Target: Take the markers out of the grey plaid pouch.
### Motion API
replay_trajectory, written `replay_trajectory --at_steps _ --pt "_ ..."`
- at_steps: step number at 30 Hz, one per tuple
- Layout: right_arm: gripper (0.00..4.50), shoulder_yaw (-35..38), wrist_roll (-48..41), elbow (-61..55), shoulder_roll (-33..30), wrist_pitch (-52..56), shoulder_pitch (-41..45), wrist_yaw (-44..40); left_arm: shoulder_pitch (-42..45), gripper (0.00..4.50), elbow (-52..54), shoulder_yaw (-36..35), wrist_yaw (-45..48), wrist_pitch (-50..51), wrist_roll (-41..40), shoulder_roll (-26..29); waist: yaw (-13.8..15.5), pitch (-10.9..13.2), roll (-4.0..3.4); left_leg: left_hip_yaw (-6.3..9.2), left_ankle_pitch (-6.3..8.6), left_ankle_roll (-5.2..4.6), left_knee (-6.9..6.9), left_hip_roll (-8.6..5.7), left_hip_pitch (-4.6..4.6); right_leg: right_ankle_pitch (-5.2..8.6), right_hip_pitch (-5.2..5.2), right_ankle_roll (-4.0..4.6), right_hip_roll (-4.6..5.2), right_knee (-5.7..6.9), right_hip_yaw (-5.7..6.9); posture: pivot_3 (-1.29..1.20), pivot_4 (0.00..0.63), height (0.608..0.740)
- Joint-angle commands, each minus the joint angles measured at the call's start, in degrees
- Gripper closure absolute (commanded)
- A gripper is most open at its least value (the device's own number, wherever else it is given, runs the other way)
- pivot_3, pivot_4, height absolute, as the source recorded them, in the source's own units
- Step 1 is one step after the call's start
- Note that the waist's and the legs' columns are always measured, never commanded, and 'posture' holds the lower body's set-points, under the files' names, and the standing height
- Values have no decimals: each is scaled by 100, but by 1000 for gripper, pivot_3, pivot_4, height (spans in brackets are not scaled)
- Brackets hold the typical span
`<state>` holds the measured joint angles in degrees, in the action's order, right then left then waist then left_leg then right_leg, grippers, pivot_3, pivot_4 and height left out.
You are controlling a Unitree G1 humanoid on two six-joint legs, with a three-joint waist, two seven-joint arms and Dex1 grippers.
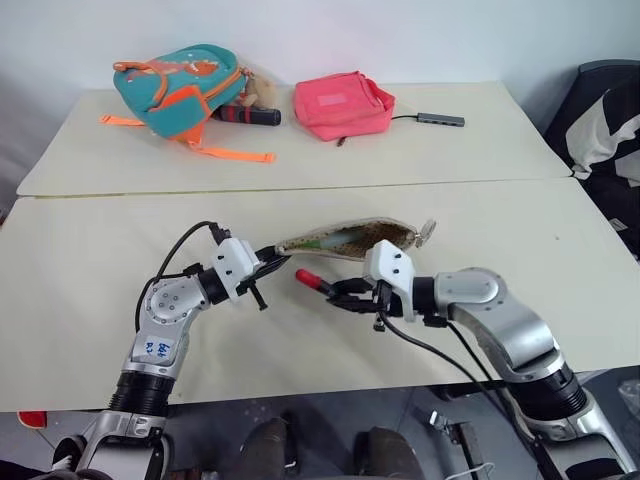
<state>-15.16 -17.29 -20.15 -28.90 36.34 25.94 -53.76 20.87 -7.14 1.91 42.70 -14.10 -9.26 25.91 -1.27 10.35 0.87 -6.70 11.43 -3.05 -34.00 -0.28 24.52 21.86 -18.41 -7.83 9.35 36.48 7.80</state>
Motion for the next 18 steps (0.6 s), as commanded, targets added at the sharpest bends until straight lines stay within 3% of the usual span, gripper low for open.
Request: replay_trajectory --at_steps 1,11,14,18 --pt "3907 341 -369 -497 114 13 178 136 -26 4500 133 25 57 -231 117 89 -14 0 0 -1 0 0 0 0 0 0 0 0 -2 0 2 0 150 740" --pt "3907 1440 -1176 -991 -1042 721 391 -19 -54 4500 -71 -231 203 -160 23 426 105 1 2 1 5 -3 0 0 2 0 0 0 11 -12 -2 0 150 740" --pt "3907 1863 -736 -145 -1051 418 653 601 -188 4500 -143 -319 379 -266 -40 612 96 1 2 -2 5 -1 0 3 1 0 -1 0 11 -17 -1 0 150 740" --pt "3907 1587 49 759 -1233 325 605 1179 -232 4500 -156 -345 428 -327 -103 621 118 1 2 -11 5 -1 1 3 1 0 -5 0 10 -14 0 0 150 740"
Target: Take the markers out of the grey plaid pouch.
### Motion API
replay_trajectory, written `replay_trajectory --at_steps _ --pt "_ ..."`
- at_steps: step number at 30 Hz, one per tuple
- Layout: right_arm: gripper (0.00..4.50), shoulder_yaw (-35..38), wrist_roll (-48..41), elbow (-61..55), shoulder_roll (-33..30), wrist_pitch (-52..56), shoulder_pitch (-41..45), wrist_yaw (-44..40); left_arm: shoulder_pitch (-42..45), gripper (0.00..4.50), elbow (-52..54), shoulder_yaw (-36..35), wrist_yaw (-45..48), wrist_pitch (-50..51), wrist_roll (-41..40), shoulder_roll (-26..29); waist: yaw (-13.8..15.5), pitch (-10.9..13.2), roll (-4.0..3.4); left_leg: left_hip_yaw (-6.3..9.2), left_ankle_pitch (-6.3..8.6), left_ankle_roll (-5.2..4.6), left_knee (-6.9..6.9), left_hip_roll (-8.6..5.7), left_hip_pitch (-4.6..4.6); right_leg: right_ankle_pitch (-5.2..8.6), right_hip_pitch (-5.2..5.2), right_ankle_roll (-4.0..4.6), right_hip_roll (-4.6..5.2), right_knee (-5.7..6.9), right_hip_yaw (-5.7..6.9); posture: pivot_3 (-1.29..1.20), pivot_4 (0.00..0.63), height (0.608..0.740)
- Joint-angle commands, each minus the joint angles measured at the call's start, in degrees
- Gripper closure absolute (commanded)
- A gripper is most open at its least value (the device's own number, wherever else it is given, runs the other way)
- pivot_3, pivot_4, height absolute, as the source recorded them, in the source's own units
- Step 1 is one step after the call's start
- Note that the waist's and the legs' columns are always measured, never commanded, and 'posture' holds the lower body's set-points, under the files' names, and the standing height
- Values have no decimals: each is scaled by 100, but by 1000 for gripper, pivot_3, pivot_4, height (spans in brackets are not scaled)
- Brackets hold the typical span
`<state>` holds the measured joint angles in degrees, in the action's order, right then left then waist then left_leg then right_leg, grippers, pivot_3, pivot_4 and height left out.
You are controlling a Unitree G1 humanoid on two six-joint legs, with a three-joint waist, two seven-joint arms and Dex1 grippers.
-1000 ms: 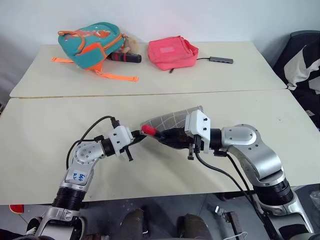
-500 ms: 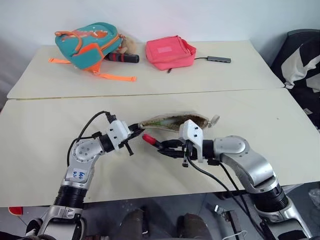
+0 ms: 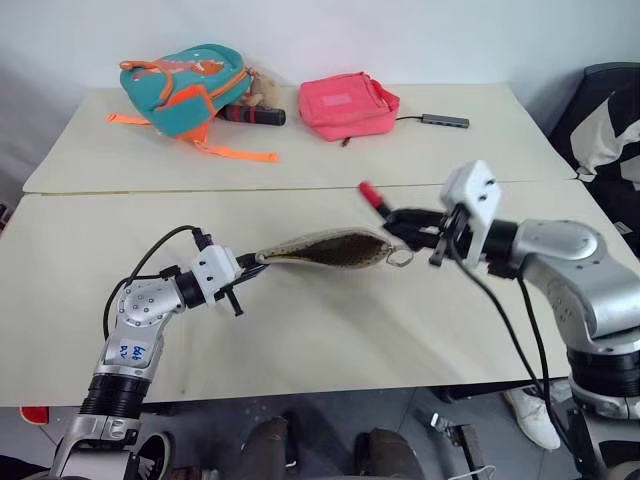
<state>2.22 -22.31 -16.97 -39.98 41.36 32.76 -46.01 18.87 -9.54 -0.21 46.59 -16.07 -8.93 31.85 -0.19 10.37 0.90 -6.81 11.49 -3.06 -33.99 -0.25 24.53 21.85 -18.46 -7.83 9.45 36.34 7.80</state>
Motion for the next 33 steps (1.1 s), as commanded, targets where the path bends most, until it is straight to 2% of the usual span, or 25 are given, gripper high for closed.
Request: replay_trajectory --at_steps 1,7,16,18,19,25,33 --pt "3907 -335 936 734 -224 -326 -169 594 -34 4500 89 -128 27 -142 -137 7 16 0 0 3 0 0 0 0 0 0 0 0 1 2 -2 0 150 740" --pt "3907 -311 1489 1665 -172 -236 -343 1218 -79 4500 134 -96 -22 -194 -94 -43 -2 4 -6 -7 -2 -3 0 -5 9 -1 -4 -2 -8 2 10 0 150 740" --pt "3907 -206 1501 1842 -154 107 -534 1262 -61 4500 112 -83 -47 -296 -73 -85 -14 5 -7 -7 -2 -4 0 1 7 -1 -4 -2 -5 3 10 0 150 740" --pt "3191 -240 1411 1833 -184 76 -541 1055 -58 4500 102 -68 -59 -309 -58 -92 -1 5 -7 -7 -2 -3 -1 1 7 -1 -3 -2 -3 3 9 0 150 740" --pt "2971 -260 1445 1835 -186 40 -534 1066 -62 4500 101 -64 -61 -316 -57 -96 4 5 -7 -6 -2 -4 -2 1 7 -1 -3 -2 -3 3 9 0 150 740" --pt "999 -297 1530 1814 -150 -31 -471 1166 -77 4500 108 -56 -55 -305 -78 -120 -4 5 -7 -6 -1 -4 -2 -1 7 -1 -3 -2 -3 5 10 0 150 740" --pt "999 -20 1033 1091 -247 -277 -146 649 -86 4500 125 -20 -38 -308 -55 -179 -11 6 -9 -6 -1 -4 -2 0 7 -1 -5 -2 -4 4 11 0 150 740"
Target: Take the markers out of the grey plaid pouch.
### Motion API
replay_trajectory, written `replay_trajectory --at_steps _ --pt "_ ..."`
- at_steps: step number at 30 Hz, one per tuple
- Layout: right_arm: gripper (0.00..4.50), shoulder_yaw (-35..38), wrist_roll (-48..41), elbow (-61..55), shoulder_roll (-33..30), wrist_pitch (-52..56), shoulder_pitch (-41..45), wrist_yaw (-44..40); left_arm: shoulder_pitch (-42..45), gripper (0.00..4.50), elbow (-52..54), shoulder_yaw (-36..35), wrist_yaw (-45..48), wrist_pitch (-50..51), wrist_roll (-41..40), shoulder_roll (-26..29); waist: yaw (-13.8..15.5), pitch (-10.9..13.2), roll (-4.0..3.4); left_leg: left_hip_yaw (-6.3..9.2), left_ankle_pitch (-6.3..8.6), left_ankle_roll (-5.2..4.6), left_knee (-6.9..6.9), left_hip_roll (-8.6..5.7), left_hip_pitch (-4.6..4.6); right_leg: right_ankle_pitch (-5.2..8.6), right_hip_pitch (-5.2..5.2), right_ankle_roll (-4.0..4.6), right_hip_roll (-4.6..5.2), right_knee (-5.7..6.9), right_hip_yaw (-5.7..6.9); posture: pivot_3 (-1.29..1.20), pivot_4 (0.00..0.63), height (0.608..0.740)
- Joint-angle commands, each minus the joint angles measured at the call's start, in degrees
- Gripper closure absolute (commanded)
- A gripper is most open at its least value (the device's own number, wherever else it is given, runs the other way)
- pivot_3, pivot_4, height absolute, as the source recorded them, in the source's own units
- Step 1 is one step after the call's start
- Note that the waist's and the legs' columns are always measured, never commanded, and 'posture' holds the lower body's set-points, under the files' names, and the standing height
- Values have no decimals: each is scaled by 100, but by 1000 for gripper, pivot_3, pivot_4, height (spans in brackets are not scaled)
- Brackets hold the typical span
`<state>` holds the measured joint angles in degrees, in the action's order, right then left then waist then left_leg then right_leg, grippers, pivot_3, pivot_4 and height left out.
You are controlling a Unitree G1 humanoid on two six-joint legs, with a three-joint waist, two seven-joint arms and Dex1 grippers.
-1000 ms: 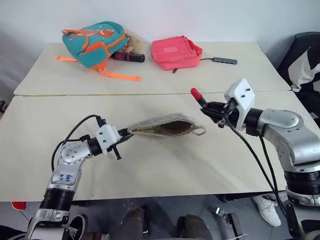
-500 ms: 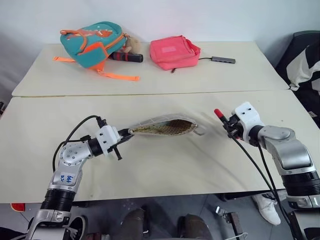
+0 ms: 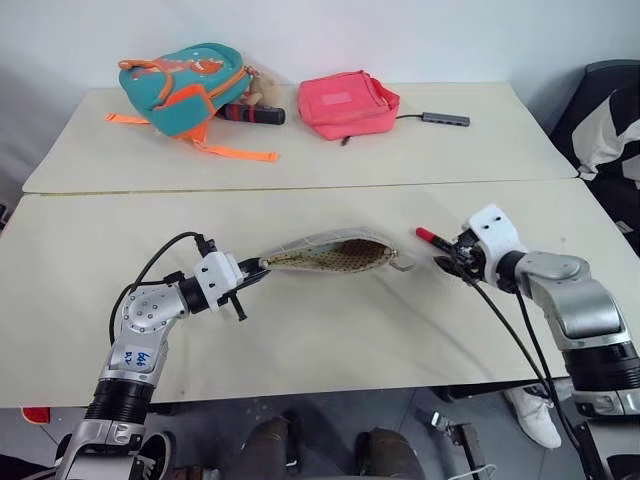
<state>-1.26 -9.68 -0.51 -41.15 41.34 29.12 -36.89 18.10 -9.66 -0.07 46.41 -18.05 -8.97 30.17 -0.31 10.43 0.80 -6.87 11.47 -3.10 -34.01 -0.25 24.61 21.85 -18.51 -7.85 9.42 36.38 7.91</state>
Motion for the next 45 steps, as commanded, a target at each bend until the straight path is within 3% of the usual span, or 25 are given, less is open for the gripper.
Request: replay_trajectory --at_steps 1,6,7,11,18,26,30,34,37,45 --pt "999 470 -425 -749 -76 -374 313 -347 -3 4500 135 -35 -18 -104 -53 -16 4 0 -1 0 0 0 0 0 0 0 0 0 0 1 1 0 150 740" --pt "999 663 -1421 -1904 313 -187 400 -656 31 4500 118 -6 -21 -87 -46 -60 10 1 -1 6 2 0 0 1 1 0 2 0 3 -4 -3 0 150 740" --pt "1174 587 -1502 -2130 379 -151 333 -655 41 4500 110 -2 -26 -86 -40 -68 9 1 -1 11 3 1 0 3 0 0 4 0 4 -5 -7 0 150 740" --pt "2167 -145 -1511 -2971 652 -340 -58 -685 104 4500 53 6 -44 -70 -17 -100 23 1 -1 16 4 2 0 2 6 0 5 0 4 -11 -11 0 150 740" --pt "4347 -983 -513 -2666 632 -1015 -346 -462 122 4500 147 52 -75 -15 12 -139 20 1 -1 13 4 0 -1 -5 9 -2 2 -3 -3 -10 -8 0 150 740" --pt "4347 -1933 1053 -1761 992 -1647 66 149 142 4500 544 301 -37 172 53 -226 4 1 -1 8 1 2 -1 -3 8 -2 -5 -3 -9 2 -2 0 150 740" --pt "4347 -2586 2324 -1260 829 -2174 323 383 157 4500 846 399 -114 447 33 -328 2 1 -1 7 0 2 -5 -3 8 -2 -5 -3 -15 6 -4 0 150 740" --pt "4347 -2494 2352 -1077 1057 -2196 360 287 149 4500 1006 442 -163 584 62 -367 8 1 -1 10 0 2 -5 -3 8 -2 -2 -3 -15 5 -8 0 150 740" --pt "3767 -2425 2465 -1052 1051 -2290 330 227 131 4500 1031 444 -172 629 58 -365 6 1 -1 9 -1 2 -5 -2 8 -2 -2 -3 -19 7 -7 0 150 740" --pt "1133 -2328 2580 -1070 1139 -2262 346 199 166 4500 1001 430 -171 696 10 -392 6 1 0 10 -1 2 -5 -2 8 -2 -2 -3 -19 8 -8 0 150 740"
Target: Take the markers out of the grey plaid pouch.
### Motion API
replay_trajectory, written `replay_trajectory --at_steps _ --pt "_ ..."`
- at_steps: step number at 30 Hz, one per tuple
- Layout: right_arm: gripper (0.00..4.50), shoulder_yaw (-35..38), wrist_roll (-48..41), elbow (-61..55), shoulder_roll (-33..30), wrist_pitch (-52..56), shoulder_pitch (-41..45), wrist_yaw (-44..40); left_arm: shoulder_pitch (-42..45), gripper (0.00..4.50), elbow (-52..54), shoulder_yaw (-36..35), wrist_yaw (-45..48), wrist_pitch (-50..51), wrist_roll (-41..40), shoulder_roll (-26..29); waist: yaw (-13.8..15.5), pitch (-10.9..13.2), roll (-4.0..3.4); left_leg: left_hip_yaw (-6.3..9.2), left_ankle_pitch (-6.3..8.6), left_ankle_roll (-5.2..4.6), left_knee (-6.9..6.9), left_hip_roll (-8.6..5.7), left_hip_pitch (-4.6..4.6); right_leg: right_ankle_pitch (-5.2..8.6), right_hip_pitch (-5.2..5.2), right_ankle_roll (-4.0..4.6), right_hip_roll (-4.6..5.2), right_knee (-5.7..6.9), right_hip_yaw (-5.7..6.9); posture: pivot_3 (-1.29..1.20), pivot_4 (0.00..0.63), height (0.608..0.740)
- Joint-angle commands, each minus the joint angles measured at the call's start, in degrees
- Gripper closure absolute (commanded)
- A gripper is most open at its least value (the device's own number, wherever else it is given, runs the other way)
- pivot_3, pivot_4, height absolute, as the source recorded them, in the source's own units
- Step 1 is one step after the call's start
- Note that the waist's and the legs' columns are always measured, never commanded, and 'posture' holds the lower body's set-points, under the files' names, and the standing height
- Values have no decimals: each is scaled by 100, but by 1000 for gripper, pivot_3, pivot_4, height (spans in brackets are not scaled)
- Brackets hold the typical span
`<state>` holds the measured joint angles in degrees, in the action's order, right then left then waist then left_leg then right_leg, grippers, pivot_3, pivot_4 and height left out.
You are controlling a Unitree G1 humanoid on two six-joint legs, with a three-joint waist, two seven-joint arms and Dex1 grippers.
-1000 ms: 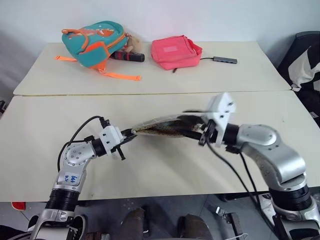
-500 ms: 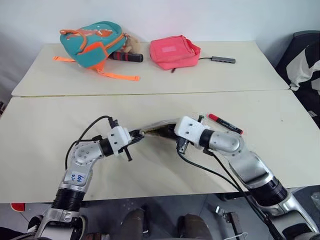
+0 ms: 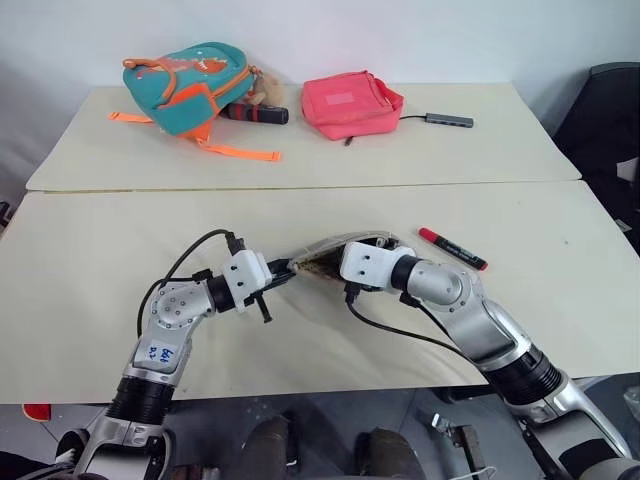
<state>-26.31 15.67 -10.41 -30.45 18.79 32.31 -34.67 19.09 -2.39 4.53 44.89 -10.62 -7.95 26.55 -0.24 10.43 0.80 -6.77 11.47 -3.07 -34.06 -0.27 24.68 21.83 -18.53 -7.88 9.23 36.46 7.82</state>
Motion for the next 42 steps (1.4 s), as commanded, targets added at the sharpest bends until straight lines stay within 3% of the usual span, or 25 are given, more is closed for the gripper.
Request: replay_trajectory --at_steps 1,5,10,13,24,35,38,41,42 --pt "860 129 114 -75 75 -51 49 -27 81 4500 265 -34 -13 -39 -107 -43 -1 0 0 0 0 0 0 0 0 0 0 0 0 0 0 0 150 740" --pt "860 89 138 4 195 -56 51 -84 111 4500 245 -53 34 16 -205 -91 -2 0 0 0 0 0 -1 0 0 0 0 0 0 2 1 0 150 740" --pt "1716 43 310 141 322 -154 187 -38 147 4500 226 -113 116 124 -373 -121 -5 0 0 0 0 0 -1 0 0 0 0 0 -1 3 1 0 150 740" --pt "2508 -62 563 297 354 -324 282 37 159 4500 206 -136 179 204 -492 -144 -8 0 0 0 0 0 -1 0 0 0 -1 0 -1 4 0 0 150 740" --pt "2508 -225 1219 1221 537 -933 602 209 204 4500 237 -137 477 358 -751 -159 -16 0 0 0 -2 1 -2 0 0 0 1 0 -6 8 0 0 150 740" --pt "2508 -73 1146 1447 967 -894 529 264 76 4500 477 -44 595 562 -884 -304 -55 0 0 2 -2 2 -2 3 0 0 3 0 -15 15 -2 0 150 740" --pt "3082 -27 1153 1486 998 -932 532 311 26 4500 524 -67 614 597 -882 -314 -79 0 0 3 -3 3 -2 4 0 0 3 0 -16 15 -4 0 150 740" --pt "4008 27 1172 1466 956 -965 502 293 13 4500 503 -128 590 601 -831 -286 -107 0 0 5 -3 4 -2 4 0 0 4 0 -17 15 -4 0 150 740" --pt "4060 66 1140 1412 914 -1030 481 265 25 4500 457 -163 561 565 -785 -267 -116 0 0 5 -3 4 -2 5 -1 0 5 0 -18 15 -4 0 150 740"
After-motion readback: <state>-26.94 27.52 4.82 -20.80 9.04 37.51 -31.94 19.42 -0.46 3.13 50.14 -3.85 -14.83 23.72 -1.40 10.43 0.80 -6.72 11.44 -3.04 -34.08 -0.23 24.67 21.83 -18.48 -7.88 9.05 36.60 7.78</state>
